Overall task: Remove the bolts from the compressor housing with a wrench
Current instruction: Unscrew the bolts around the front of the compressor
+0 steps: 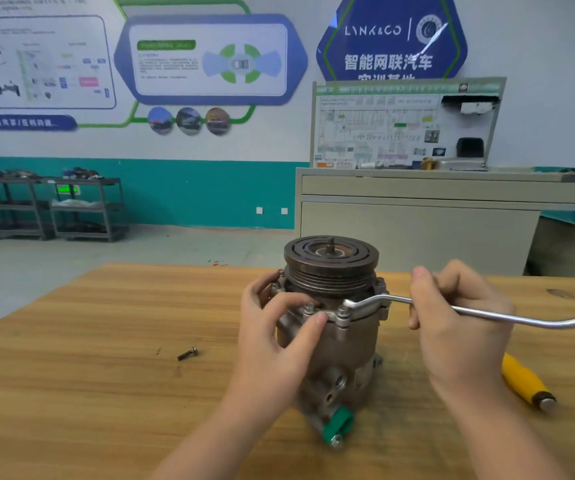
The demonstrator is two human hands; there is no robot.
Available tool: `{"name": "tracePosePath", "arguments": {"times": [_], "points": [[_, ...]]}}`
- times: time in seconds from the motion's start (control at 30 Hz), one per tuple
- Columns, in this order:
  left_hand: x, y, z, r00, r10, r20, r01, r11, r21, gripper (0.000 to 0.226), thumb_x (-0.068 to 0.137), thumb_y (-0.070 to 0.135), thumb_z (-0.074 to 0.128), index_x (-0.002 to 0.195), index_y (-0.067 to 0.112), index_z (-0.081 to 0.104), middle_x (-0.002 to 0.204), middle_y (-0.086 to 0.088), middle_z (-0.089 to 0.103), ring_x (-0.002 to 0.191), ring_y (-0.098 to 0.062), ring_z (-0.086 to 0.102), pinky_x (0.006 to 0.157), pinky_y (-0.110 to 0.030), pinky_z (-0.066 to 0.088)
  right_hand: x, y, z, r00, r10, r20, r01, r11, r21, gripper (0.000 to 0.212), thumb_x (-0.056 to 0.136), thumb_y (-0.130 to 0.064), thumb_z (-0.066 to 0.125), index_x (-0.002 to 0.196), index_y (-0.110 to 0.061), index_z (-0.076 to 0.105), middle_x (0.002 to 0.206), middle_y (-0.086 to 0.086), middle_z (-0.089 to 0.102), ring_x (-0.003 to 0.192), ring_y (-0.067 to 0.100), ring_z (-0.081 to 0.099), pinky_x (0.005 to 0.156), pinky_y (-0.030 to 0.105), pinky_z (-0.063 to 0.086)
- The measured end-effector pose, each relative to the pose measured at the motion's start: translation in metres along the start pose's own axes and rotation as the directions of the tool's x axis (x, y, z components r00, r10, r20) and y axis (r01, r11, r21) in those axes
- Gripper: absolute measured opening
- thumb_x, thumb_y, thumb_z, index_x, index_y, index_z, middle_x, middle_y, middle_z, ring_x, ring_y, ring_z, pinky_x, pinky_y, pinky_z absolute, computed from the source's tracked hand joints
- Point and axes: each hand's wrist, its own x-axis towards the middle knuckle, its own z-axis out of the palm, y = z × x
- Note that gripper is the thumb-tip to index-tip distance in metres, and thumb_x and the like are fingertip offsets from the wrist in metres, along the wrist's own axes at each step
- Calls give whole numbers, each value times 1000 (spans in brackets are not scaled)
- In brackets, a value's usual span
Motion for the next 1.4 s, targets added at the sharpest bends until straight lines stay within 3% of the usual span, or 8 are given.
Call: {"name": "tracePosePath", "arguments": {"times": [0.17,0.33,0.63,0.77,0.87,1.0,1.13,1.4], "points": [[-12,9,31,979,89,-181,-55,981,183,18,77,41,70,85,49,55,120,23,30,130,0,28,108,-14,19,3,3,-8,997,-58,-42,54,994,-100,46,82,-28,52,52,2,33,47,24,34,45,33,35,44,39,32],[-9,9,34,965,132,-228,-88,977,193,23,77,31,77,87,44,61,130,34,19,131,-10,33,110,-22,23,6,-1,-7,969,-235,77,241,966,-88,41,86,-18,53,57,-27,26,54,1,28,46,5,28,46,16,26],[-9,10,32,970,102,-222,-82,992,99,12,76,44,71,86,43,64,132,18,32,133,-6,31,112,-31,30,-14,-15,10,894,-421,154,444,877,-181,63,90,-42,61,46,-1,44,44,2,35,43,16,31,41,24,26],[-7,14,29,981,62,-182,-46,995,87,15,71,55,66,81,46,62,131,28,27,132,-6,31,104,-10,23,-10,-2,5,964,-257,-62,254,965,-60,60,99,-46,40,55,-4,49,51,-2,35,50,3,39,50,7,29],[-5,12,24,992,64,-108,-50,990,132,12,74,45,69,84,44,62,130,32,24,132,-1,26,106,-13,20,5,15,4,960,181,-214,-169,983,72,47,94,-39,44,57,-11,52,46,-1,47,44,5,45,45,14,36],[-4,11,21,995,83,-54,-76,989,125,14,76,41,69,88,43,62,133,33,21,133,10,18,110,-20,19,27,34,2,744,664,79,-617,636,464,20,96,-25,55,80,-13,53,59,-1,65,37,8,46,36,18,34],[-4,9,16,997,71,-1,-71,993,93,19,76,42,69,93,44,62,138,34,18,135,10,17,115,-28,23,27,34,-2,649,695,310,-699,383,604,20,81,-25,63,87,-10,52,63,8,66,42,8,51,36,16,40],[-3,7,9,997,55,48,-59,995,77,34,68,63,59,99,50,63,138,34,20,136,8,18,113,-24,23,9,5,-4,999,35,-20,-27,956,292,9,102,-21,35,94,-25,37,72,1,65,53,10,56,54,19,45]]}}
